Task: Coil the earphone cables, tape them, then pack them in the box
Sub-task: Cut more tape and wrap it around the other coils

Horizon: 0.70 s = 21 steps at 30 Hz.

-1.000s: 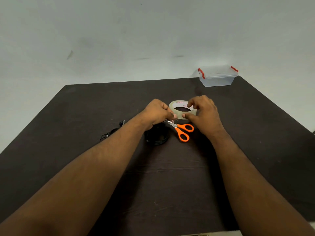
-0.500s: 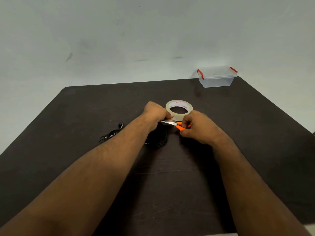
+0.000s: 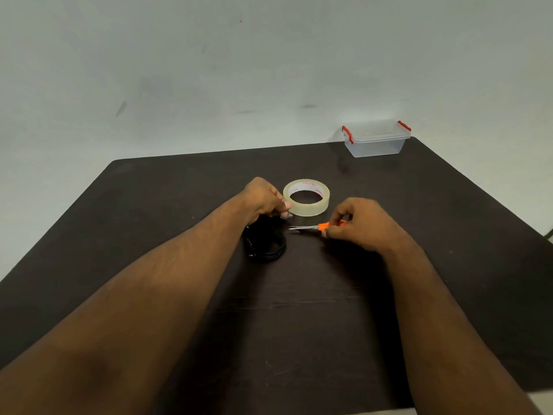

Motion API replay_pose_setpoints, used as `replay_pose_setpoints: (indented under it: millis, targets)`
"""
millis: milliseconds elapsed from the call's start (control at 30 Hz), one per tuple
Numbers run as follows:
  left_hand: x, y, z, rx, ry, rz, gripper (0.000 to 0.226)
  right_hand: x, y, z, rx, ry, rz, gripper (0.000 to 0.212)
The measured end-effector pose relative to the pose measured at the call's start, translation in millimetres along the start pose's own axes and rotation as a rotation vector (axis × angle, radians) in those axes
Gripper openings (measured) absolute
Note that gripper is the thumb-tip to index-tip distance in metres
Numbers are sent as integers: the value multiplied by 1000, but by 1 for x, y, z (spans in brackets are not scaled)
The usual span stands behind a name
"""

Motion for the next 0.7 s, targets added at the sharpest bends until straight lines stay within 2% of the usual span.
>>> replay_pose_setpoints:
  millis: [100,133,200,300,433,500,600,700]
  targets:
    - [0,2,-2,-116,-70,-16,8,-1,-6,-5,98,42,228,21]
    - [-1,4,-2,-159,-107,-21,9,-3,-9,-9,155,73,253,26]
    - [-4,5,-2,-220,-139,-55,6,-14,-16,-11,211,62,166,42]
    - [-2,7,1,-273,-223,-47,6,-21,-23,-7,178,26,75,24]
    - [12,8,5,-361,-430,-83,9,-16,-24,3,196,37,142,20]
    - [22,6,10,-412,-620,-11,9,-15,-24,7,198,34,160,23]
    - [34,8,23,-499,-955,195,6,-18,-24,10,215,49,158,31]
    - [42,9,28,-546,-1146,292,2,-17,-24,12,198,39,161,31]
Point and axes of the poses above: each hand's wrist, its own y-axis away from the middle knuckle, its own x-axis out of the back of the hand, z = x × y, the point moved 3 cm from there along -y, towards the middle knuckle, and after that the axes turned 13 degrees about x, right-handed, at the moved point
